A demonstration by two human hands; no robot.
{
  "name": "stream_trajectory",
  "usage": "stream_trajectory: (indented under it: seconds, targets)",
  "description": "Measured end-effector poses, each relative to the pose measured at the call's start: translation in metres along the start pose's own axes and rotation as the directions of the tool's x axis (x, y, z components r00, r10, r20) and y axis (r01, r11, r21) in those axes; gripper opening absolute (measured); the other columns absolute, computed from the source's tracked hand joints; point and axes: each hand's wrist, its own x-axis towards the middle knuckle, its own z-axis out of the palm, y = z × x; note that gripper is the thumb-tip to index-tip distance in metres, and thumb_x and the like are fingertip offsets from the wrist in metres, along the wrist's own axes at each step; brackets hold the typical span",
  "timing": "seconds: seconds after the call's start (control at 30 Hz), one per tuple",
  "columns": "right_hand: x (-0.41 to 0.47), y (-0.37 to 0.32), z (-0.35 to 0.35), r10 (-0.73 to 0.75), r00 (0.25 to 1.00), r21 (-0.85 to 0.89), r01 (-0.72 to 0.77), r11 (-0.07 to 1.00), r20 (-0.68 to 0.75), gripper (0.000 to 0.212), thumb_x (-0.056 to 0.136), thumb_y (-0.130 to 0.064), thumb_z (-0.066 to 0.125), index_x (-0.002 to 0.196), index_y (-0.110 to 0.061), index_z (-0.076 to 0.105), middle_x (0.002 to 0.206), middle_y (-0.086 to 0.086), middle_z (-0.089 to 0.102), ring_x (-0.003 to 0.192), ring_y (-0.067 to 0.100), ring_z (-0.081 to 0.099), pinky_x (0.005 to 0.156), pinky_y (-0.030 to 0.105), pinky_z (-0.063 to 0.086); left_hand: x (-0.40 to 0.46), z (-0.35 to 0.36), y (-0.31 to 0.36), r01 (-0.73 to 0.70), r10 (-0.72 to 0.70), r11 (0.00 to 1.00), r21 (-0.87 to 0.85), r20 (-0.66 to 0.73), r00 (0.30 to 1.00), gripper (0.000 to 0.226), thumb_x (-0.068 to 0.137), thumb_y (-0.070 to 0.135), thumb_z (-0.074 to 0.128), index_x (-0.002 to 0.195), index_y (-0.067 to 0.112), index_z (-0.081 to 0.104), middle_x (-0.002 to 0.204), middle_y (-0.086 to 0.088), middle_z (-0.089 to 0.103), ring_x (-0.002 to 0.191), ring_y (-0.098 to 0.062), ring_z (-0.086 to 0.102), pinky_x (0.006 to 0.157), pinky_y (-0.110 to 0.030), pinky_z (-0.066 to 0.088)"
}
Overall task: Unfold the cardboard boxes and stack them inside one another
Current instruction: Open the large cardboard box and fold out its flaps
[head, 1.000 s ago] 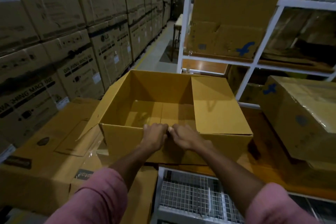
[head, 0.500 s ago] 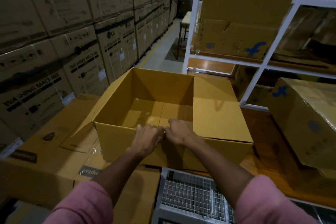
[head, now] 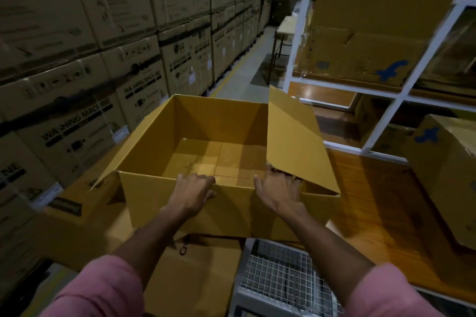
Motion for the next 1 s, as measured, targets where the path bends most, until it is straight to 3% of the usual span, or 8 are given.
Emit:
stream_trajectory:
  seconds: [0.1, 0.2, 0.27, 0.5, 0.57, 0.63, 0.7, 1.0]
  targets:
    - [0.003, 0.024, 0.003, -0.004, 0.99, -0.005, 0.003, 1.0, -0.142, 0.075, 0.103, -0.054, 0.036, 0.162, -0.014, 0.012, 0.153, 0.02, 0.04, 0.136, 0.04, 0.045, 0.114, 0.059, 0.03, 0.007, -0.001, 0.009, 0.037, -0.036, 0.999, -0.038, 0.03, 0.999, 0.044, 0.106, 0.056, 0.033, 0.118, 0.026, 0.062, 0.112, 0.004, 0.067, 0.106, -0.016, 0.06, 0.106, -0.05, 0.035]
    - [0.011, 0.049, 0.004, 0.053, 0.958, -0.019, -0.061, 0.998, -0.283, 0.086, 0.101, -0.055, 0.042, 0.164, -0.017, -0.003, 0.168, 0.018, -0.02, 0.155, 0.041, -0.013, 0.124, 0.055, -0.005, 0.023, -0.004, 0.047, -0.015, 0.016, 0.999, -0.037, 0.025, 1.0, 0.051, 0.107, 0.054, 0.023, 0.111, 0.024, 0.064, 0.109, -0.001, 0.069, 0.101, -0.02, 0.061, 0.103, -0.051, 0.033]
    - [0.016, 0.065, -0.001, 0.073, 0.94, -0.047, -0.094, 0.994, -0.333, 0.087, 0.1, -0.054, 0.046, 0.164, -0.015, 0.002, 0.166, 0.02, -0.025, 0.152, 0.039, -0.026, 0.122, 0.052, -0.015, 0.035, -0.004, 0.073, -0.018, 0.019, 0.997, -0.069, 0.012, 1.0, 0.052, 0.108, 0.051, 0.023, 0.108, 0.021, 0.064, 0.109, -0.005, 0.07, 0.1, -0.024, 0.061, 0.099, -0.049, 0.035]
    - [0.026, 0.116, -0.009, 0.374, 0.92, 0.138, -0.358, 0.924, -0.12, 0.071, 0.1, -0.045, 0.049, 0.154, -0.007, 0.026, 0.161, 0.031, 0.02, 0.15, 0.049, 0.017, 0.123, 0.057, 0.018, 0.034, 0.027, 0.082, -0.004, 0.024, 0.994, 0.105, -0.194, 0.981, 0.071, 0.104, 0.051, 0.011, 0.091, 0.024, 0.076, 0.093, 0.002, 0.074, 0.099, -0.022, 0.059, 0.087, -0.043, 0.039]
    - [0.029, 0.121, -0.01, 0.446, 0.894, 0.263, -0.418, 0.87, -0.053, 0.053, 0.1, -0.04, 0.052, 0.139, -0.006, 0.041, 0.141, 0.024, 0.05, 0.13, 0.044, 0.049, 0.103, 0.048, 0.044, 0.033, 0.031, 0.076, -0.018, 0.04, 0.995, 0.094, -0.236, 0.971, 0.071, 0.104, 0.053, 0.014, 0.088, 0.025, 0.077, 0.092, 0.005, 0.074, 0.098, -0.02, 0.06, 0.086, -0.042, 0.039]
    - [0.031, 0.126, -0.009, 0.476, 0.879, 0.338, -0.443, 0.831, -0.018, 0.03, 0.101, -0.033, 0.055, 0.118, -0.008, 0.055, 0.118, 0.014, 0.064, 0.105, 0.034, 0.063, 0.081, 0.038, 0.051, 0.033, 0.034, 0.071, -0.046, 0.067, 0.995, 0.089, -0.248, 0.966, 0.076, 0.104, 0.06, 0.012, 0.088, 0.025, 0.077, 0.093, 0.007, 0.074, 0.099, -0.018, 0.06, 0.088, -0.042, 0.039]
    - [0.03, 0.132, -0.006, 0.492, 0.87, 0.312, -0.46, 0.831, -0.029, 0.014, 0.1, -0.027, 0.058, 0.101, -0.013, 0.061, 0.108, 0.01, 0.065, 0.093, 0.028, 0.063, 0.078, 0.039, 0.056, 0.032, 0.037, 0.067, -0.07, 0.094, 0.992, 0.102, -0.26, 0.961, 0.077, 0.101, 0.067, 0.011, 0.09, 0.027, 0.076, 0.096, 0.008, 0.073, 0.103, -0.017, 0.06, 0.091, -0.043, 0.038]
    - [0.015, 0.16, -0.001, 0.487, 0.865, 0.249, -0.449, 0.858, -0.12, 0.008, 0.099, -0.025, 0.062, 0.099, -0.017, 0.059, 0.109, 0.008, 0.062, 0.102, 0.03, 0.062, 0.085, 0.045, 0.056, 0.033, 0.045, 0.09, -0.118, 0.137, 0.989, 0.091, -0.238, 0.962, 0.065, 0.099, 0.069, 0.017, 0.1, 0.029, 0.069, 0.104, 0.008, 0.07, 0.106, -0.018, 0.057, 0.097, -0.044, 0.034]
